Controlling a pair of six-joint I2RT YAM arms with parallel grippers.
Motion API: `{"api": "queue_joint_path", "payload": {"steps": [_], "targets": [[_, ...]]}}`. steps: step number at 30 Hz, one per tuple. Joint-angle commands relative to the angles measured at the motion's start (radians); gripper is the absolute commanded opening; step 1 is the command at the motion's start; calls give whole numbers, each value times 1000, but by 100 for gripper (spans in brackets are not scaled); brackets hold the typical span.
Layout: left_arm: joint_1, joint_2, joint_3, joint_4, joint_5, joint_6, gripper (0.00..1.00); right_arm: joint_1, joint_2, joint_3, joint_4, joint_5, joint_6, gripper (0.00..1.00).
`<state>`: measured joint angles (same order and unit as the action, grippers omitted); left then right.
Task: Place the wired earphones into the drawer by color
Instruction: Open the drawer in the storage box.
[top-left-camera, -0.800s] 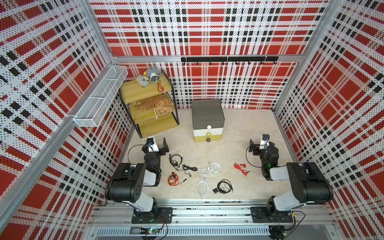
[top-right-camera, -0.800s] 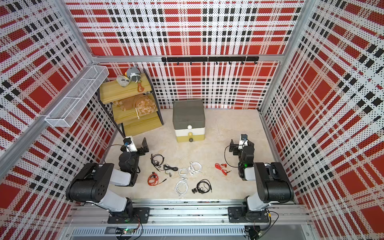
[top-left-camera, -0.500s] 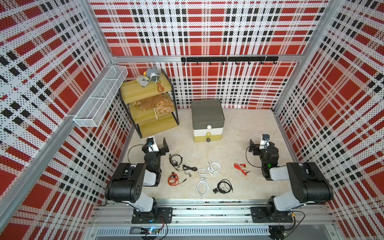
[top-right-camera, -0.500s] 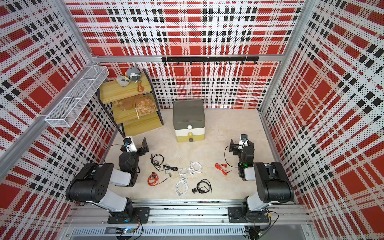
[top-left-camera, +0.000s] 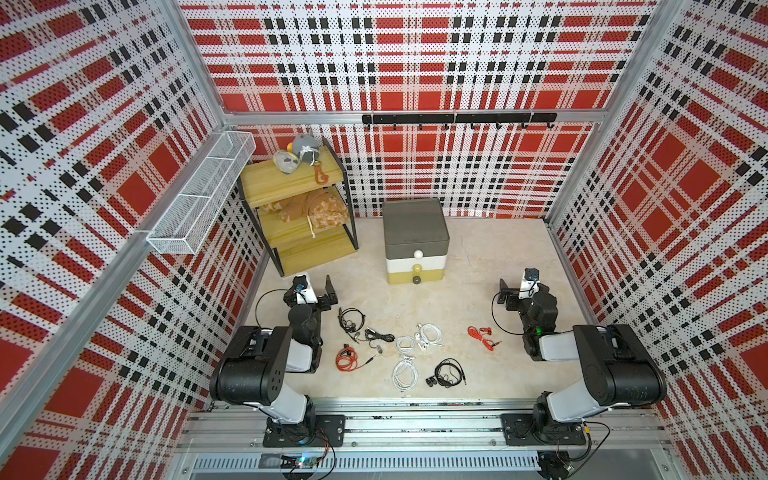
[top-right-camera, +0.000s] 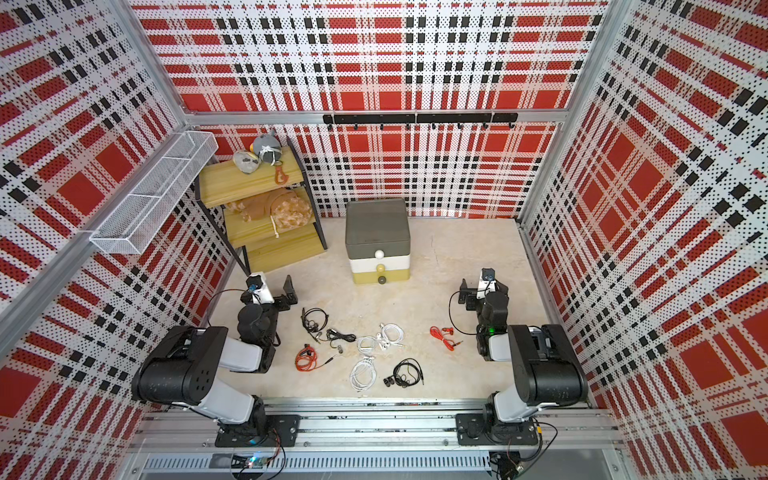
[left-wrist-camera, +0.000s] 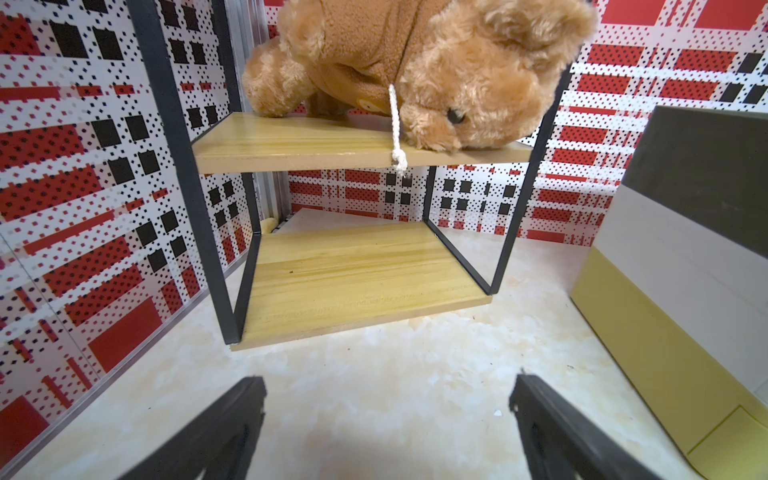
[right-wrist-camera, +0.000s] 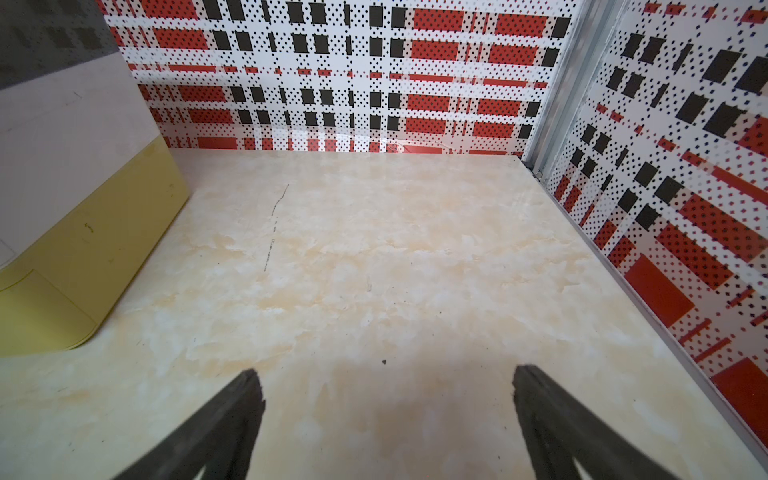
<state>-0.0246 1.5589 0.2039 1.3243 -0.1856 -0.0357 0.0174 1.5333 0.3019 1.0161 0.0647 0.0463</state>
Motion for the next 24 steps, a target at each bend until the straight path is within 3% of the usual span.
{"api": "queue_joint_path", "payload": {"steps": [1, 17, 18, 21, 24], "targets": [[3, 10, 17, 29, -8, 13, 99, 5, 8, 19, 20, 4, 7, 100], [19, 9, 16, 29, 20, 5, 99, 5, 1, 19, 28, 2, 6, 100], [16, 5, 15, 29, 15, 5, 99, 4, -20, 40, -24, 2, 5, 100], [-34, -54, 25, -23, -105, 23, 99, 4, -131, 208, -460, 53, 58, 100], [-98, -148, 69, -179, -217, 55, 99, 4, -147, 268, -582, 25, 80, 100]]}}
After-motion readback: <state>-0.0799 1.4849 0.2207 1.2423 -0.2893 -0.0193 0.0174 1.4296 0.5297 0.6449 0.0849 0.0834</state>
